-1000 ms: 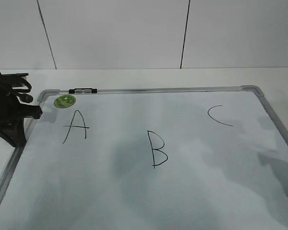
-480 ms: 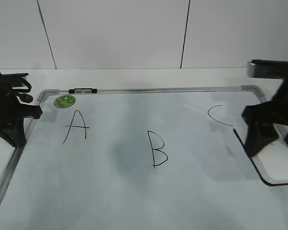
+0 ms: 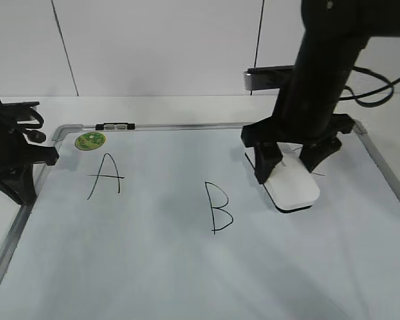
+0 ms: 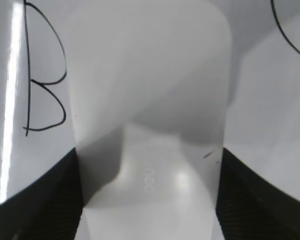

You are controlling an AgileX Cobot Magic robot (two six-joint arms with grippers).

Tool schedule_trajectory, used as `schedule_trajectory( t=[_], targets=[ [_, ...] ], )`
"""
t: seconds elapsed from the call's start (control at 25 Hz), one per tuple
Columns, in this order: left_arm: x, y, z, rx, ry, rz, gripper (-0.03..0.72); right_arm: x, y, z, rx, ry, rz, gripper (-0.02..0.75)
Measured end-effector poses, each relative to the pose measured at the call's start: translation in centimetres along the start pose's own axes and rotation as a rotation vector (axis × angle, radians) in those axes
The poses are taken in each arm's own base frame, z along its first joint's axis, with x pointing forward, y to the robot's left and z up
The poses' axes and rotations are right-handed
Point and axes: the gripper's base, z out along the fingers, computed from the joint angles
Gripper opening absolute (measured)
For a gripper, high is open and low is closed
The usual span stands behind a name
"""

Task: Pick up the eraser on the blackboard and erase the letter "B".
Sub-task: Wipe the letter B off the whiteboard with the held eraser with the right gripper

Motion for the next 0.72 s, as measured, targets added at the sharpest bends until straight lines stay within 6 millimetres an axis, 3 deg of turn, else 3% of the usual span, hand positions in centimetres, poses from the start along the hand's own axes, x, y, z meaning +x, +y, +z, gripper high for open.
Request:
schedule_trajectory(
  t=[0.36,0.72],
  targets=[
    [0.0,0.0,0.0,0.000,0.002,0.000,0.019,-3.0,2.1,5.7,0.017,0.087,-0.049,0.549],
    [0.0,0.0,0.1,0.000,0.006,0.000,0.019,-3.3,2.5,6.1,0.014,0.108,-0.053,0.549]
  ],
)
